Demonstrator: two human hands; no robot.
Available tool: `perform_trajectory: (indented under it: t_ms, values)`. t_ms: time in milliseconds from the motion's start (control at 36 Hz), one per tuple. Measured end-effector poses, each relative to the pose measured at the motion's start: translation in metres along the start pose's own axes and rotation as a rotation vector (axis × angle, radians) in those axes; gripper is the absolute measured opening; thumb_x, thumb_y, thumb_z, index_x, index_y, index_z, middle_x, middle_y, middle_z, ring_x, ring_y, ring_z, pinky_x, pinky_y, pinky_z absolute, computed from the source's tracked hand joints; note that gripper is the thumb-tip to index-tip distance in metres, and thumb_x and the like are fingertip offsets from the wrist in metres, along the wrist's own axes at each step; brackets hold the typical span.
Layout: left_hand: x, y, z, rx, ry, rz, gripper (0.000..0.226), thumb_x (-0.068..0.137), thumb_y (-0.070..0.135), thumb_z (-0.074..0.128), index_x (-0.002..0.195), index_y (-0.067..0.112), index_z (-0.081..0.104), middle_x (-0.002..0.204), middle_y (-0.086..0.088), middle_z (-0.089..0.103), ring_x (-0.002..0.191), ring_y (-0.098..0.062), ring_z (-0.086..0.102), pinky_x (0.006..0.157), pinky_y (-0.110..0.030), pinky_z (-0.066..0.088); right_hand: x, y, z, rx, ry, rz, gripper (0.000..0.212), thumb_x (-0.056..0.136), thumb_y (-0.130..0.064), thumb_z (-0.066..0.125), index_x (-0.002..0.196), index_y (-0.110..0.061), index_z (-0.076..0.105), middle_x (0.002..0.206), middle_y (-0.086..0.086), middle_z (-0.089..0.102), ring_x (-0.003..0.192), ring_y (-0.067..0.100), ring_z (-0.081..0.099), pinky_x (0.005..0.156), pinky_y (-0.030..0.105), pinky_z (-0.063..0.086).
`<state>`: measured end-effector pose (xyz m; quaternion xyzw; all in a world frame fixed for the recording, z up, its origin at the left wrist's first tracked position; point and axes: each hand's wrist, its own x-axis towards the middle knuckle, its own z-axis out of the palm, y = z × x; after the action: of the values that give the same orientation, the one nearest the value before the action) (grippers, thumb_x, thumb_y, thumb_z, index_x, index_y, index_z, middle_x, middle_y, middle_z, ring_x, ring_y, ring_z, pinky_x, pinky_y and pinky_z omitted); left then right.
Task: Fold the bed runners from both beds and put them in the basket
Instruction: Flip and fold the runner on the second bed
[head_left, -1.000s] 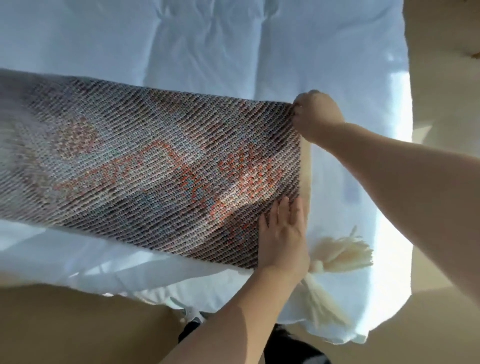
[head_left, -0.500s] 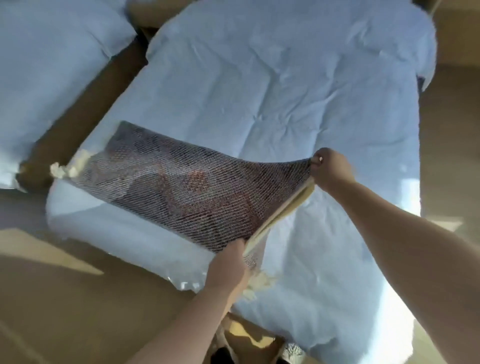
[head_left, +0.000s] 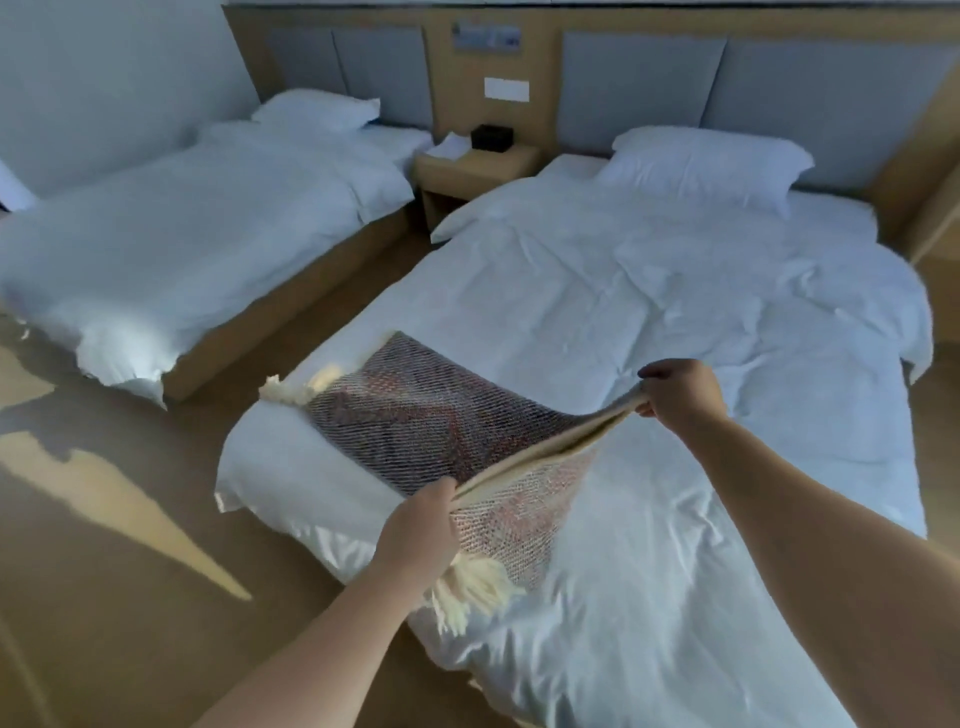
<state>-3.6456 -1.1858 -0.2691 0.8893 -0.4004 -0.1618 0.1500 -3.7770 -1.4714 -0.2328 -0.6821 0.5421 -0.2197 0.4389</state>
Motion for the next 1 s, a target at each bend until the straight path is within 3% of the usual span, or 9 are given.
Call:
perform_trajectory:
  t_ms: [56,139,194,306,417,556,722,861,1000]
  values:
    - [0.008,-0.021,-0.017,-0.015,0.002,0.037,0.039,0.095,0.011,0.044,0.133,0.018,0.042,0.120,-0.002,0.058,0.107,-0.020,0.057,0.084,-0.029,0.048,-0.003,-0.018,0.016,0.007,0.041,0.006,0.028,0.081,0.003,0.050,0.093,-0.010,0.071,0.078,0.015,0.069,0.048,0.015,0.066,0.052,0.023,0.058]
    - [0.020,-0.052,-0.038,-0.022,-0.007,0.094,0.043,0.096,0.011,0.043,0.138,0.019,0.038,0.125,-0.001,0.056,0.109,-0.019,0.056,0.087,-0.028,0.048,0.001,-0.038,0.042,0.000,0.064,0.003,0.028,0.077,-0.001,0.053,0.095,-0.009,0.073,0.085,0.016,0.071,0.067,0.029,0.070,0.071,0.041,0.061]
    - [0.029,-0.071,-0.050,-0.023,-0.014,0.119,0.044,0.096,0.012,0.043,0.139,0.020,0.037,0.128,0.000,0.054,0.113,-0.018,0.055,0.090,-0.028,0.047,0.005,-0.049,0.060,-0.013,0.089,-0.005,0.029,0.072,-0.006,0.054,0.092,-0.013,0.074,0.083,0.013,0.072,0.072,0.030,0.070,0.077,0.045,0.059]
    - [0.043,-0.102,-0.067,-0.033,-0.026,0.156,0.045,0.096,0.010,0.041,0.140,0.019,0.037,0.131,0.000,0.053,0.116,-0.017,0.053,0.093,-0.030,0.047,-0.003,-0.076,0.090,-0.053,0.114,-0.014,0.033,0.078,0.002,0.049,0.102,-0.006,0.071,0.077,0.015,0.070,0.058,0.020,0.068,0.072,0.040,0.059]
    - [0.057,-0.124,-0.076,-0.047,-0.035,0.169,0.045,0.096,0.009,0.041,0.140,0.018,0.036,0.131,0.000,0.052,0.116,-0.017,0.053,0.093,-0.028,0.047,-0.005,-0.093,0.112,-0.124,0.161,-0.083,0.035,0.078,0.000,0.050,0.105,-0.006,0.072,0.097,0.017,0.072,0.088,0.032,0.069,0.082,0.038,0.055]
    - [0.076,-0.143,-0.080,-0.038,-0.046,0.162,0.045,0.096,0.007,0.040,0.139,0.017,0.037,0.131,-0.001,0.053,0.115,-0.017,0.053,0.092,-0.026,0.045,0.004,-0.110,0.136,-0.200,0.156,-0.100,0.032,0.083,-0.003,0.052,0.107,-0.007,0.072,0.103,0.015,0.072,0.095,0.032,0.065,0.073,0.024,0.043]
    - [0.102,-0.157,-0.088,-0.008,-0.049,0.100,0.045,0.095,0.003,0.037,0.138,0.016,0.039,0.128,-0.004,0.055,0.112,-0.019,0.055,0.088,-0.025,0.043,0.036,-0.134,0.169,-0.185,0.088,-0.112,0.031,0.079,0.002,0.047,0.103,0.013,0.062,0.112,0.032,0.059,0.105,0.045,0.056,0.082,0.046,0.050]
    - [0.130,-0.167,-0.102,0.019,-0.063,0.042,0.049,0.094,0.002,0.037,0.141,0.017,0.035,0.133,-0.003,0.052,0.118,-0.020,0.052,0.095,-0.029,0.045,0.063,-0.150,0.204,-0.187,-0.027,-0.142,0.043,0.087,0.001,0.044,0.127,-0.003,0.059,0.129,0.018,0.059,0.119,0.033,0.054,0.097,0.032,0.042]
    - [0.154,-0.179,-0.112,0.029,-0.057,-0.008,0.052,0.093,0.001,0.038,0.143,0.018,0.034,0.135,-0.002,0.052,0.119,-0.020,0.052,0.095,-0.028,0.044,0.083,-0.162,0.229,-0.261,-0.036,-0.225,0.039,0.086,0.002,0.046,0.118,-0.006,0.066,0.119,0.019,0.065,0.113,0.033,0.058,0.092,0.032,0.044]
